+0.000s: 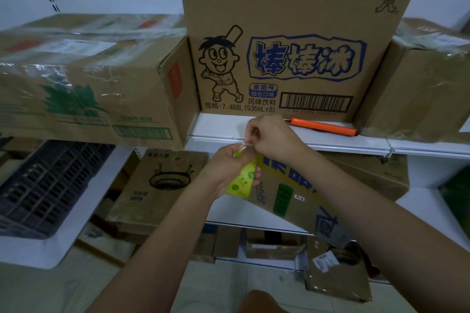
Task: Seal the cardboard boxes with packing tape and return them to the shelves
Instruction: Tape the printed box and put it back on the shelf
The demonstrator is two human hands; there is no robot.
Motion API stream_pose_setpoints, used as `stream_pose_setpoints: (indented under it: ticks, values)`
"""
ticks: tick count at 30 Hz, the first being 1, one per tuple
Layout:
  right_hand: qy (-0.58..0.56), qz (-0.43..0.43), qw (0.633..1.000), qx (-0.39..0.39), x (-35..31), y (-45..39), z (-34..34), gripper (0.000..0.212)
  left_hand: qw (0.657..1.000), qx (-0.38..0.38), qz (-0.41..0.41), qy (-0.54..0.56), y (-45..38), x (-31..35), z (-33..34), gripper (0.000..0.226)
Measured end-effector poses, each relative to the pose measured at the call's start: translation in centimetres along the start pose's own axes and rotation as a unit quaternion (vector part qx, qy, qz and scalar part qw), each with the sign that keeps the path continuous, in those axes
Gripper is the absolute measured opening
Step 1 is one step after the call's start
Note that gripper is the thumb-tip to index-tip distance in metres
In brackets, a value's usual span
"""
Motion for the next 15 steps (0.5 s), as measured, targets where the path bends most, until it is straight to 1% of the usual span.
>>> stream_pose_setpoints:
  ticks: [2, 4, 6, 9, 12, 14, 15]
  values:
    - [-0.004, 0.016, 1.000, 0.017, -0.1, -0.6, -0.4, 0.019, 0.999, 0.018, -0.039, -0.022, -0.1, -0.1, -0.3, 0.023]
    - [0.003, 0.013, 1.000, 0.007, 0.0, -1.3, -0.9, 0.019, 0.997, 0.032, -0.064, -0.024, -0.1, -0.9, -0.4, 0.030]
    - [0.018, 0.007, 1.000, -0.013, 0.4, -2.0, -1.3, 0.018, 0.998, 0.044, -0.042, -0.018, -0.5, -1.7, 0.1, 0.032]
    - [0.030, 0.006, 0.999, -0.036, 1.0, -2.5, -0.7, 0.009, 0.998, 0.053, -0.018, -0.010, -1.5, -2.6, 0.4, 0.033]
    - [0.004, 0.005, 1.000, -0.024, 1.7, -2.3, 0.1, 0.007, 0.998, 0.049, -0.021, -0.024, -2.0, -3.2, 0.1, 0.029]
    - [-0.026, 0.024, 0.999, -0.014, 2.3, -2.3, 0.7, 0.004, 0.998, 0.053, -0.020, -0.031, -2.4, -3.4, -0.2, 0.041]
    - [-0.037, 0.040, 0.998, -0.009, 2.8, -2.3, 1.0, 0.013, 0.998, 0.055, -0.023, -0.033, -2.6, -3.3, -0.2, 0.048]
Point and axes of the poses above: each hand's wrist, its own y-axis away from the middle knuckle, its own z-axis out of the palm, x = y × z, the point moved 2 cm from there along -y, towards the middle knuckle, and after that the axes turned 9 degrees about y, right-handed, at the moved point
